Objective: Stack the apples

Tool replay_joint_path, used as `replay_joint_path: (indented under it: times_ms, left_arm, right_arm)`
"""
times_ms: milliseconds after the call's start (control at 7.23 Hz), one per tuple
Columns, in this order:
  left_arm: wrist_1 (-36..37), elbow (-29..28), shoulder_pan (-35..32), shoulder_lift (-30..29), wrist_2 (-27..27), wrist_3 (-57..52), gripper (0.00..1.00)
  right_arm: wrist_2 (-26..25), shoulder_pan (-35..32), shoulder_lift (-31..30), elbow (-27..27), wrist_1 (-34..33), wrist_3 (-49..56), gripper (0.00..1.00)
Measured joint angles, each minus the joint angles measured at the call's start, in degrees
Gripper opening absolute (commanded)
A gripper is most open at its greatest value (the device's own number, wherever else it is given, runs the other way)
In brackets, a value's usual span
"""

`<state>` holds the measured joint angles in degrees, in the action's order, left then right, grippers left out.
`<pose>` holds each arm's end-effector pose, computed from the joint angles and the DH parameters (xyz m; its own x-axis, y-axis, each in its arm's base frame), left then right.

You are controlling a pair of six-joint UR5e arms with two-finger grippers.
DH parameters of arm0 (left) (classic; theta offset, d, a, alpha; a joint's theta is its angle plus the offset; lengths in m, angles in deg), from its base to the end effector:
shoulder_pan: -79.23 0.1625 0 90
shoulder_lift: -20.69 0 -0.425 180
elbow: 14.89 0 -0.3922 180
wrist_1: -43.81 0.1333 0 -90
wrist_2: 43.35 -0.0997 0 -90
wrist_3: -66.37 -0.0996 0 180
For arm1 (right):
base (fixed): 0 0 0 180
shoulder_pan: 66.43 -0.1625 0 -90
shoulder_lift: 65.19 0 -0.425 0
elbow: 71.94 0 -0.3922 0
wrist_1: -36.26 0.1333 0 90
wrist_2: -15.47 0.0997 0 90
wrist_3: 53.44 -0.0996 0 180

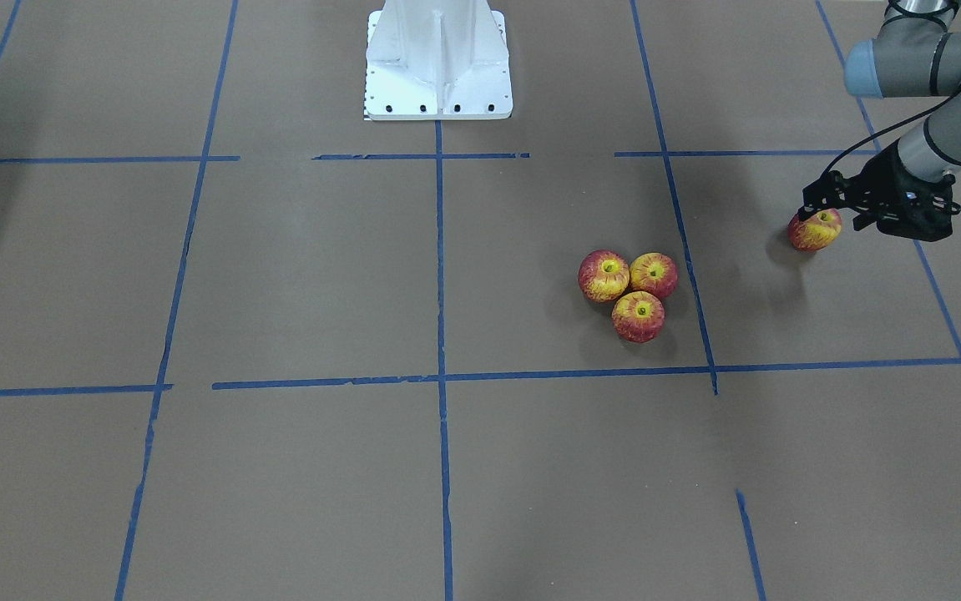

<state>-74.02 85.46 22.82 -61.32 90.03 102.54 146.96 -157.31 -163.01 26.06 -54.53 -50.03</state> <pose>0.1979 -0.4152 0.5797 0.6167 0.1319 -0.7760 -0.1415 0.9884 0.0556 0.0740 -0.4322 0.6580 0.7485 -0.0409 0.6619 0.0292 0.9992 0.0288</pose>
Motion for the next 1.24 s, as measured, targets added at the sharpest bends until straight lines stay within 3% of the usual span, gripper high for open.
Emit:
replay_joint_path:
  times_ms: [691,830,1106,1245]
  left_arm:
    - [-3.39,-2.66,3.63,0.87,-2.68,2.59,0.99]
    - [-3.46,-3.42,3.91,0.44,-3.42,2.59,0.89]
    - [-3.66,-4.45,4.78,-0.56,-3.86,2.62,0.02]
    - [-3.70,-4.24,4.98,-0.73,-3.88,2.77,0.00]
  right_arm:
    - [0.00,0.00,0.00,0.00,0.00,-0.02,1.00]
    - [0.00,0.00,0.00,0.00,0.00,-0.02,1.00]
    - [0.00,0.00,0.00,0.00,0.00,-0.03,1.00]
    - [0.00,0.00,0.00,0.00,0.00,-0.05,1.00]
